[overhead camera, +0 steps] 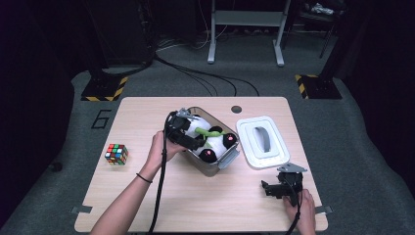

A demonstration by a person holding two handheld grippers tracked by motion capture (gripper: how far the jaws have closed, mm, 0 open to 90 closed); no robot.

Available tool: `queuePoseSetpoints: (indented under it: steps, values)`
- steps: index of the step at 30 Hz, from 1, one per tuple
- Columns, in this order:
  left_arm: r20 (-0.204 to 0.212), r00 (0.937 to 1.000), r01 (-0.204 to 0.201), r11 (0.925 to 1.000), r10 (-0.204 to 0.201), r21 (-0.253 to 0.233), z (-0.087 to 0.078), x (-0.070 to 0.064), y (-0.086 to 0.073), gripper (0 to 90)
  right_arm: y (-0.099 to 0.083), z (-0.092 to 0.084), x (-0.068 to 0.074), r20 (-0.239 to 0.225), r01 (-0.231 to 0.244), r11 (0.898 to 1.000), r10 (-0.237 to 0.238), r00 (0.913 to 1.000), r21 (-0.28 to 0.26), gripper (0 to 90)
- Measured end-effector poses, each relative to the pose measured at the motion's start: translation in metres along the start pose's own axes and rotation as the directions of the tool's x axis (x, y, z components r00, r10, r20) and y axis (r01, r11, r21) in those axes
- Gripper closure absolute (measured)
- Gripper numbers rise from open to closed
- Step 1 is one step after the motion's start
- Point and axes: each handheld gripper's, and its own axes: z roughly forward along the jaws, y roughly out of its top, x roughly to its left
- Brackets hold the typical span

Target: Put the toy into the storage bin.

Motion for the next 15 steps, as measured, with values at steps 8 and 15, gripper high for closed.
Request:
queuePoseSetpoints:
  steps: [8,15]
  values:
    - [0.008,0.9990,0.044,0.9988,-0.044,0.019,0.021,0.022,0.001,6.3,0.000,0.000,0.000,0.000,0.000,1.000,0.000,1.0000,0.000,0.0]
    - [-0.003,0.9992,0.040,0.9942,-0.040,0.100,0.034,0.024,-0.001,6.2,0.000,0.000,0.000,0.000,0.000,1.000,0.000,1.0000,0.000,0.0]
